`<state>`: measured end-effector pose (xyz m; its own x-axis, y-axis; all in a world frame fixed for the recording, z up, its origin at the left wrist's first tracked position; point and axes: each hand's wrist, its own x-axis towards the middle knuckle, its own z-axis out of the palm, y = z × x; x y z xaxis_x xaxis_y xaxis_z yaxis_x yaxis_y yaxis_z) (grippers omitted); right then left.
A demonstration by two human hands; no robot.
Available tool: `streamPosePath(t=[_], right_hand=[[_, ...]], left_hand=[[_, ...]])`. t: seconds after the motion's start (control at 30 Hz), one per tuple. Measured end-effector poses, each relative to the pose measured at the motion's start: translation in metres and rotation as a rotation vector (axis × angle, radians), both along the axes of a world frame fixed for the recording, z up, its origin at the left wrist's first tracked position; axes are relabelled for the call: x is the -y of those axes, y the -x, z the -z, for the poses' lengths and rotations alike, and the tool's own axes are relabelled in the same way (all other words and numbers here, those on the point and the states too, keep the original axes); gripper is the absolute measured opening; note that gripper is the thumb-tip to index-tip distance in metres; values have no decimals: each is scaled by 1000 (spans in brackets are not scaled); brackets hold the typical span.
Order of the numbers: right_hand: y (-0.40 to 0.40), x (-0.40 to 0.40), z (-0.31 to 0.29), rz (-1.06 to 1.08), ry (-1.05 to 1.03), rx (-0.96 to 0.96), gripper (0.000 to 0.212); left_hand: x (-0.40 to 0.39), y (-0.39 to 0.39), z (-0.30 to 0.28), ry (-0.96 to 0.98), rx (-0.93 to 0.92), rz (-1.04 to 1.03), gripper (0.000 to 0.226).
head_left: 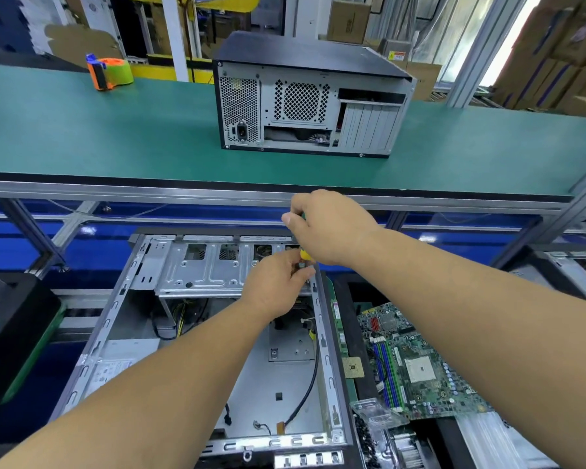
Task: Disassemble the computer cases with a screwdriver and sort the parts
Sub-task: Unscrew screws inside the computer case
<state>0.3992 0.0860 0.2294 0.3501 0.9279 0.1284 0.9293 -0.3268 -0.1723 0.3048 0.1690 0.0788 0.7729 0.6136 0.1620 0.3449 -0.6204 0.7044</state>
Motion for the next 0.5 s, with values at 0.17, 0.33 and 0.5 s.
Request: streamPosePath(t=[0.17,0.33,0.5], right_hand=[[5,0,2,-10,4,24,27],[2,-1,1,24,7,29,22],[4,2,4,25,-31,-6,12]], left_hand=[[3,-6,-6,28,-6,-88,28],[0,-3,-8,158,49,44,12],[4,-4,-5,154,99,-48,21]])
